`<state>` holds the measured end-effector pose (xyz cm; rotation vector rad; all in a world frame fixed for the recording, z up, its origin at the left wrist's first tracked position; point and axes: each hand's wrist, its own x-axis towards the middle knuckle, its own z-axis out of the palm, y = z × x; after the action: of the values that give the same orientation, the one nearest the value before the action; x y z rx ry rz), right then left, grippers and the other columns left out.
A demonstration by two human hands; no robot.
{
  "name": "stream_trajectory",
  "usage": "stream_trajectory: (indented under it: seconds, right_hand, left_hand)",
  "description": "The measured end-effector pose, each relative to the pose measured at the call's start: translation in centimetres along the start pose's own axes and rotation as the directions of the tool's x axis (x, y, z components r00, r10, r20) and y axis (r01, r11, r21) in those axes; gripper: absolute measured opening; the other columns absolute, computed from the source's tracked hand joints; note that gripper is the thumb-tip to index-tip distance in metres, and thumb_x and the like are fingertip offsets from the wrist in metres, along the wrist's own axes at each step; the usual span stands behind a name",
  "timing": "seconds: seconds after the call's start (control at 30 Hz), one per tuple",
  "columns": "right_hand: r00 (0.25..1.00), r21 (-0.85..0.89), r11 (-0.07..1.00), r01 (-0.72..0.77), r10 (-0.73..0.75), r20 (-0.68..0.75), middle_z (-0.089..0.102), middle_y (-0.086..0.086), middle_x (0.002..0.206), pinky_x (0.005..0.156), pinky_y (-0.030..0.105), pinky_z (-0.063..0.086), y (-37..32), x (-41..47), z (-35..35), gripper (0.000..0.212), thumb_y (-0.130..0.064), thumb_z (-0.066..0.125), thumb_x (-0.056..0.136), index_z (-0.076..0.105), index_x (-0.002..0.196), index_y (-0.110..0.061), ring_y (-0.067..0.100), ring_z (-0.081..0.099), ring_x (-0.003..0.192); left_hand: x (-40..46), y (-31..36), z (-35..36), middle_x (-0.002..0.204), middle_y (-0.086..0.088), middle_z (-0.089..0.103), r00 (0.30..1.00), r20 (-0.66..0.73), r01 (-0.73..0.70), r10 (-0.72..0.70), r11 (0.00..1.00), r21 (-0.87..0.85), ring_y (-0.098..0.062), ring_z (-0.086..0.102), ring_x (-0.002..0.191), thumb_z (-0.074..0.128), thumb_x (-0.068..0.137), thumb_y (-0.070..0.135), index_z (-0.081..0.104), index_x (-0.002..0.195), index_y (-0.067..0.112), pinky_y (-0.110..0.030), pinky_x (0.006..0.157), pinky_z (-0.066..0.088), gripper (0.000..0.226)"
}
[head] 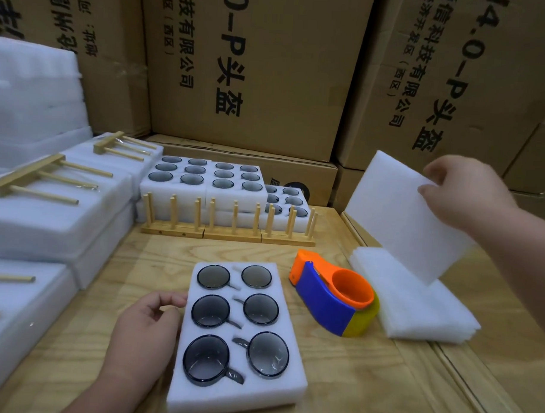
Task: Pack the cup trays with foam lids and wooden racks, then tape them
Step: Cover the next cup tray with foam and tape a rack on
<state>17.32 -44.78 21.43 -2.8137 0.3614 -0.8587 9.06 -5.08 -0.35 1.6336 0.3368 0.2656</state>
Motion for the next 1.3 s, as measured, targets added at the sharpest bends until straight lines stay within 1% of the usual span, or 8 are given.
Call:
stream_trajectory:
  seconds: [0.13,0.4,0.63,0.87,1.0,1.13,1.2,1.3]
  right_hand:
    - [0.996,0.111,0.99,0.088,-0.087,-0.015,0.068,0.002,0.118,0.085,0.038,0.049,-3.1,-0.4,-1.1,0.037,-0.028,0.067,0.091,0.065,0.127,-0.022,0.028,0.061,0.109]
    - [0.985,0.391,0.907,0.158,-0.171,-0.001,0.06,-0.014,0.094,0.059,0.023,0.038,-8.4,-3.1,-1.8,0.031,-0.029,0.067,0.085,0.064,0.116,-0.03,0.003,0.055,0.08]
    - [0.977,0.751,0.648,-0.125,-0.052,0.208,0.07,-0.007,0.093,0.048,0.018,0.048,-11.9,-6.0,-0.1,0.02,-0.023,0.068,0.085,0.069,0.105,-0.027,-0.002,0.067,0.066]
    - [0.817,0.759,0.372,-0.534,-0.007,0.577,0.075,0.005,0.073,0.048,0.026,0.053,-13.6,-10.8,4.2,0.01,-0.011,0.061,0.091,0.068,0.086,-0.012,0.02,0.071,0.059]
    - [0.699,0.677,0.265,-0.686,-0.016,0.715,0.074,0.023,0.107,0.073,0.038,0.053,-13.6,-13.6,6.9,0.018,-0.01,0.059,0.093,0.069,0.105,-0.001,0.035,0.072,0.09]
    - [0.692,0.673,0.301,-0.675,-0.056,0.719,0.076,0.018,0.083,0.05,0.03,0.055,-12.7,-15.4,8.5,0.017,-0.003,0.056,0.093,0.072,0.087,-0.005,0.025,0.071,0.062]
    - [0.705,0.673,0.36,-0.646,-0.055,0.707,0.077,0.011,0.079,0.053,0.032,0.057,-12.4,-16.0,9.2,0.023,-0.004,0.057,0.092,0.073,0.079,-0.014,0.023,0.072,0.061]
    - [0.764,0.643,0.55,-0.533,-0.013,0.645,0.077,0.004,0.084,0.063,0.036,0.059,-12.0,-16.8,10.0,0.018,-0.013,0.062,0.087,0.07,0.099,-0.024,0.02,0.075,0.07]
  left_hand:
    - [0.0,0.0,-0.1,0.076,-0.001,0.078,1.0,0.013,0.007,-0.007,1.0,0.011,-0.018,0.063,0.05,0.053,0.087,-0.005,0.069,0.078,0.029,-0.027,0.046,0.05,0.039]
    - [0.2,-0.3,-0.3,0.074,-0.009,0.076,1.0,0.02,0.003,-0.004,0.998,0.062,-0.026,0.06,0.055,0.052,0.087,0.0,0.069,0.082,0.031,-0.041,0.058,0.054,0.035]
    - [0.2,-0.3,-0.2,0.065,-0.012,0.073,1.0,0.019,-0.001,0.0,0.998,0.069,-0.022,0.057,0.049,0.053,0.086,0.001,0.069,0.083,0.031,-0.034,0.053,0.048,0.034]
    - [0.4,-0.4,-0.2,0.067,-0.013,0.072,1.0,0.017,-0.008,0.007,0.997,0.078,-0.024,0.058,0.052,0.053,0.085,0.004,0.07,0.083,0.033,-0.038,0.053,0.05,0.034]
    - [0.5,-0.5,-0.2,0.071,-0.013,0.074,1.0,0.024,-0.005,0.003,0.997,0.075,-0.038,0.064,0.059,0.057,0.087,0.007,0.07,0.085,0.031,-0.053,0.058,0.056,0.028]
    - [0.6,-0.7,-0.2,0.069,-0.019,0.07,1.0,0.015,-0.005,0.004,0.998,0.069,-0.023,0.055,0.052,0.053,0.086,0.007,0.07,0.081,0.031,-0.043,0.053,0.048,0.03]
    - [0.7,-0.7,-0.2,0.062,-0.02,0.064,1.0,0.015,-0.001,0.001,0.999,0.045,-0.021,0.049,0.051,0.049,0.086,0.004,0.069,0.08,0.03,-0.036,0.053,0.042,0.033]
    - [0.5,-0.6,-0.2,0.051,-0.005,0.055,1.0,0.022,0.0,0.0,1.0,0.0,-0.019,0.045,0.044,0.046,0.09,0.001,0.068,0.078,0.028,-0.028,0.046,0.038,0.037]
